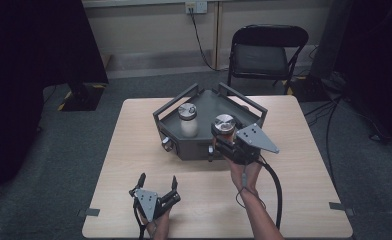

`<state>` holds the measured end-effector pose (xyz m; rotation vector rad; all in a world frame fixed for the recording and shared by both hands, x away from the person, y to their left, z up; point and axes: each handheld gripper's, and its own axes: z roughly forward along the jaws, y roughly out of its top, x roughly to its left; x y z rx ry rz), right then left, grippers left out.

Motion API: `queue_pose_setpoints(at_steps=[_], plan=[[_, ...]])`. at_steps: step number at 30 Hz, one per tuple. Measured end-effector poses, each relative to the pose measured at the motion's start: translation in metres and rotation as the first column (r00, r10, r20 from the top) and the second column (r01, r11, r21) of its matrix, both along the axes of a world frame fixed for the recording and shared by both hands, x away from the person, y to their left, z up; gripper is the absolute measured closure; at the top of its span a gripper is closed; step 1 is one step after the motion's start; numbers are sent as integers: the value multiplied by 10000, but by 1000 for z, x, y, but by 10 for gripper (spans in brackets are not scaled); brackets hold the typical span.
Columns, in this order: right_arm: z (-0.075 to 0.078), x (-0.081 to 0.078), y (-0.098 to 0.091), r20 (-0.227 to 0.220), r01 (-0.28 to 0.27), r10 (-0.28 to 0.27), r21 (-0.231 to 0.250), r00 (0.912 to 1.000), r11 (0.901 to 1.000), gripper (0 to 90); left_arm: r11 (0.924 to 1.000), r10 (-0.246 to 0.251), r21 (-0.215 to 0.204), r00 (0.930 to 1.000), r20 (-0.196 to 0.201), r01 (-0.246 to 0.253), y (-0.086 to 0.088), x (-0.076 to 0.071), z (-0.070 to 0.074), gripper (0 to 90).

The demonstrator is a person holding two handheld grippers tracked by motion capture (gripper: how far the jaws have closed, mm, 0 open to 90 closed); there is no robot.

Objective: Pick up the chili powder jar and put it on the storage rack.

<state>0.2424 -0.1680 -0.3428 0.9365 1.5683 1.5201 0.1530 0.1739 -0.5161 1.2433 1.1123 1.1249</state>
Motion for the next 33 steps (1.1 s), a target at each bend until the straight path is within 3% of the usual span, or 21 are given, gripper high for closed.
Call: queue_pose_setpoints(at_steps=[14,33], plan=[[3,27,12,-77,835,-835,-29,9965,9965,351,10000,3,1,10000,-1,-3,0,0,0,2],[-17,64,31,-278,1295,-1304,-341,9911,9910,351,10000,28,1,10000,-1,-28,0,0,0,3]])
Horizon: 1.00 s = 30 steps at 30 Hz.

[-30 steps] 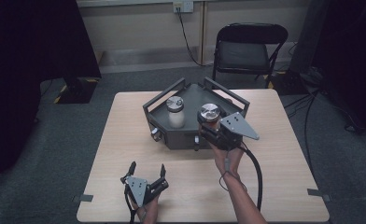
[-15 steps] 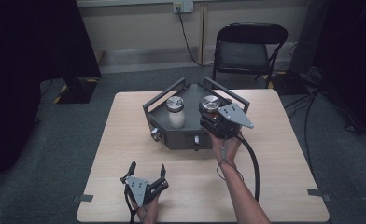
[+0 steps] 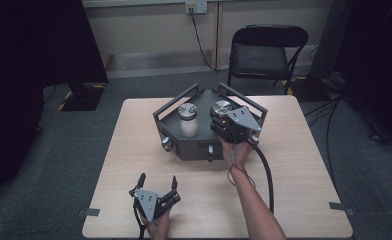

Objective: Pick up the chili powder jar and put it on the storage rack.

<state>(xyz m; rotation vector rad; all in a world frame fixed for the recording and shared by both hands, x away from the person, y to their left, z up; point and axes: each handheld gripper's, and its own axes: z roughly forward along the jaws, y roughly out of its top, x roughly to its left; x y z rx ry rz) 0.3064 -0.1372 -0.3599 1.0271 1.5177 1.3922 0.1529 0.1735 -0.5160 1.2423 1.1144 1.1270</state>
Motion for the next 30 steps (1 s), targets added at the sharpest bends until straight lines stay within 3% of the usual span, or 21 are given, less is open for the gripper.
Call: queue_pose_setpoints(at_steps=[30], plan=[[-2,8,-4,-470,125,-121,99,9988,9999,349,10000,-2,-5,10000,1,2,0,0,0,2]])
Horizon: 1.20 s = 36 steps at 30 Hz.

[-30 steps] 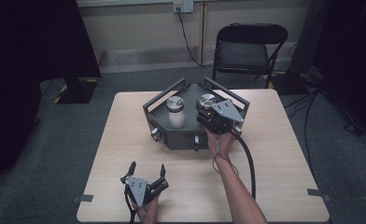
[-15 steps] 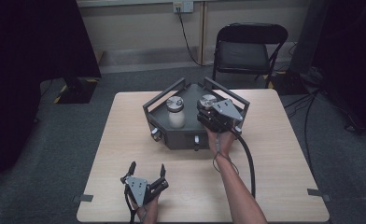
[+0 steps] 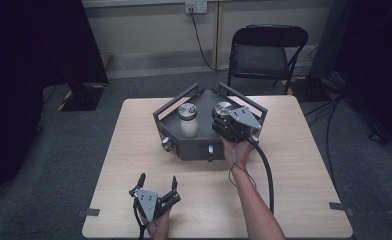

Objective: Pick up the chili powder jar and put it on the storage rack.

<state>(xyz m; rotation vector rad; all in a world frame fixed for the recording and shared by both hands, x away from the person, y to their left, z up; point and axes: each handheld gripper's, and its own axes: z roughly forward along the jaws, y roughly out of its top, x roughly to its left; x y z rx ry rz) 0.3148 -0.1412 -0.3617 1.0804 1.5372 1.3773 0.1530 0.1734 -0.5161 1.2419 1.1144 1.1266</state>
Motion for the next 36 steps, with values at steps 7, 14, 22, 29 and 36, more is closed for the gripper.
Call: queue_pose_setpoints(at_steps=[7,14,22,29,36], plan=[[-1,0,0,56,-4,4,-18,10000,10000,349,10000,0,1,10000,-1,0,0,0,0,2],[-4,0,-1,191,-45,46,-43,9998,10000,309,10000,-1,0,10000,-1,1,0,0,0,2],[-11,5,-5,359,-72,56,435,9993,9990,0,10000,0,15,10000,-3,0,0,0,0,2],[-8,0,-14,146,-299,285,1137,9995,9931,0,10000,-4,10,10000,-9,4,0,0,0,2],[-6,-7,-19,189,-274,256,1073,9995,9939,0,10000,-4,10,10000,-7,4,0,0,0,2]])
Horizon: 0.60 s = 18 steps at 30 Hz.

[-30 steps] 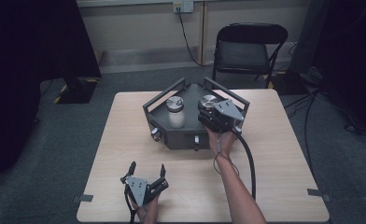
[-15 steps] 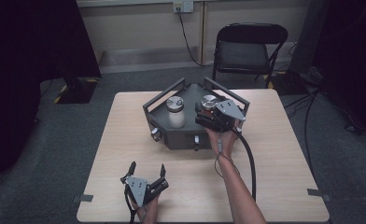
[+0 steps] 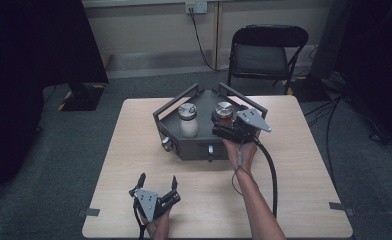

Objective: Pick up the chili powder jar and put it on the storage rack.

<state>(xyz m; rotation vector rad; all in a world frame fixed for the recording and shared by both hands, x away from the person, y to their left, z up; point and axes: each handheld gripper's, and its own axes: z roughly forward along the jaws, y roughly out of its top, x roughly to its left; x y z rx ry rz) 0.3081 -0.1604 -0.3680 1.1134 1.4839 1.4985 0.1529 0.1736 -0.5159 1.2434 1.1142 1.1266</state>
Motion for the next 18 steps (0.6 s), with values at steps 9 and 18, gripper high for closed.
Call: queue_pose_setpoints(at_steps=[9,18], plan=[[-4,-15,-5,252,90,-85,-211,9996,9997,0,10000,-1,-6,10000,0,1,0,0,0,2],[-13,-30,-12,574,162,-160,-35,9982,9999,0,10000,3,-8,10000,8,-3,0,0,0,2]])
